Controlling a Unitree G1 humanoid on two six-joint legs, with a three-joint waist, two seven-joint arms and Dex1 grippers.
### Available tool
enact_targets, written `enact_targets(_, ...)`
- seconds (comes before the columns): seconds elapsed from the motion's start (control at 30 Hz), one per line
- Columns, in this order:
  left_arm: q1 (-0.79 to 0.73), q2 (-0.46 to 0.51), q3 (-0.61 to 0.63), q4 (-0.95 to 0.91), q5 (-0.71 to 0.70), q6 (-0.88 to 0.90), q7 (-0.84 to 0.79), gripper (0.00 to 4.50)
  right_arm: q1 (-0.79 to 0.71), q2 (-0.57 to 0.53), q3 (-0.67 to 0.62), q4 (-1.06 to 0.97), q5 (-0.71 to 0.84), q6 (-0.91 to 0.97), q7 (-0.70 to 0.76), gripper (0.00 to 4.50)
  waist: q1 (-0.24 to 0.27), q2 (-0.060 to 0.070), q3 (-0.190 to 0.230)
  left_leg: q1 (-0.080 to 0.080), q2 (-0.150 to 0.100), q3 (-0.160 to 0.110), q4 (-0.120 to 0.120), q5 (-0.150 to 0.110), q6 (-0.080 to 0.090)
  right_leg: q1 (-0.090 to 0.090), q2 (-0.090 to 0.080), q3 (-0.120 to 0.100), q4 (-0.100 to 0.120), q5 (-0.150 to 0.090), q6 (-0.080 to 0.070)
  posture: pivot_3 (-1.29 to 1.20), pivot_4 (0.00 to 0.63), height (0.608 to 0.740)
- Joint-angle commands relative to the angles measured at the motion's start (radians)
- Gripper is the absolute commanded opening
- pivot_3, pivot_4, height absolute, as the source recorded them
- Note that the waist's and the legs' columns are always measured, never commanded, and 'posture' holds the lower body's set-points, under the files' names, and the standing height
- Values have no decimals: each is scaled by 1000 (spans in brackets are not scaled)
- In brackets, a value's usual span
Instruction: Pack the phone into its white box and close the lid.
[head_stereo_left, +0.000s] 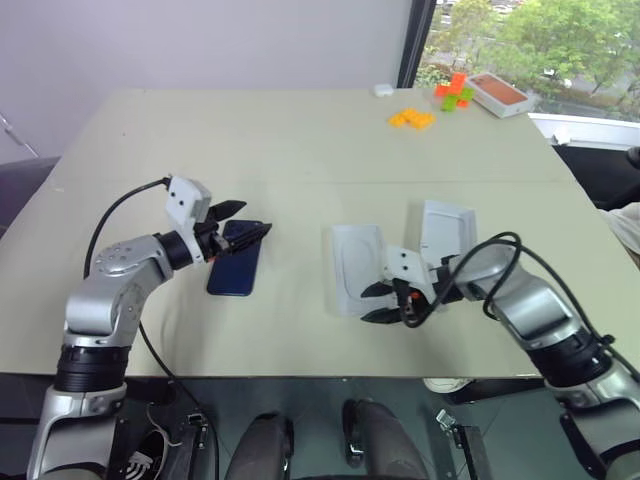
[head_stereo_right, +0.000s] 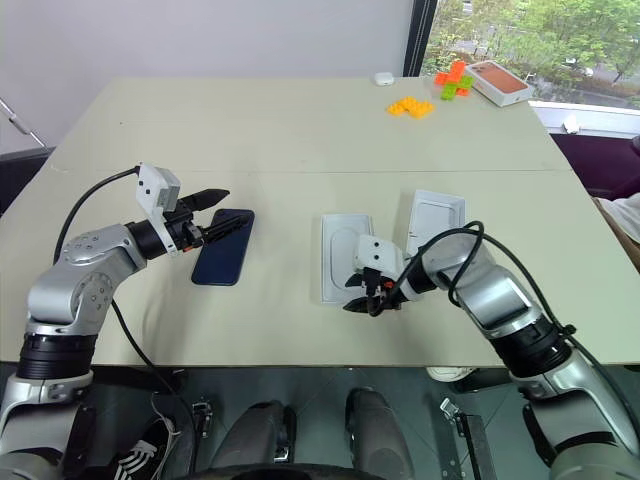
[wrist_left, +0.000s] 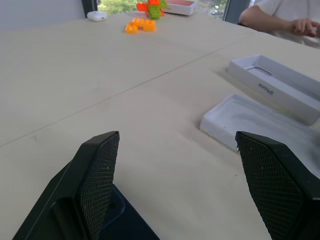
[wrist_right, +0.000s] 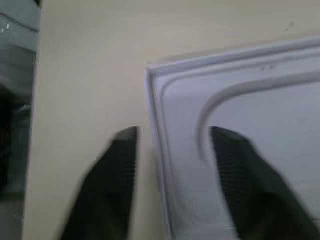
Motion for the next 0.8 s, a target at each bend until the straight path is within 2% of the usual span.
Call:
enact_targets(0.03, -3, 17, 31, -17, -3, -11, -3, 3929, -30, 25, -16, -2, 8, 12, -41, 4388, 0, 0, 0, 0, 0, 0, 0, 0, 0, 0, 0, 0, 0, 0, 0, 0, 150, 740)
enact_targets(0.2, 13, 26, 38, -19, -5, -9, -8, 3929, -47, 33, -58, -39, 88, 9, -11, 4479, 0, 0, 0, -1, 0, 0, 0, 0, 0, -1, 0, 0, 0, 0, 0, 0, 150, 740)
enact_targets(0.27, 20, 52, 66, -5, -26, 32, -10, 3929, -100, 71, -123, -3, 136, 2, -37, 4479, -6, 0, 0, -1, 0, 0, 0, 0, 0, -1, 0, 0, 0, 0, 0, 0, 150, 740)
enact_targets(0.37, 1, 88, 136, 26, -100, 161, 10, 3929, -174, 145, -167, 83, 111, -90, -128, 4479, -7, 0, 0, 0, 0, 0, 0, 0, 0, -1, 0, 0, 1, 0, 0, 0, 150, 740)
enact_targets(0.47, -22, 126, 190, 58, -167, 320, 43, 3929, -220, 211, -164, 146, 77, -138, -209, 3632, -4, 0, 0, 1, 0, -1, 0, 0, -1, -1, 1, 0, 3, 0, 0, 0, 150, 740)
enact_targets(0.6, -1, 185, 187, 80, -155, 417, 55, 3929, -269, 319, -158, 213, 17, -274, -333, 1545, -4, 0, 0, -1, 0, 0, 0, 0, -1, -3, 0, 0, 4, 0, 0, 0, 150, 740)
enact_targets(0.7, -9, 186, 217, 111, -182, 454, 53, 3929, -298, 330, -83, 290, -110, -465, -374, 54, -5, 0, 0, -2, -1, 0, 0, 1, -1, -5, -1, 0, 4, 0, 0, 0, 150, 740)
enact_targets(0.8, -109, 153, 279, 255, -220, 554, 128, 3929, -342, 382, 23, 392, -235, -593, -429, 18, -4, 0, 0, -2, -1, 0, 0, 1, -2, -4, -1, 0, 4, 0, 0, 0, 150, 740)
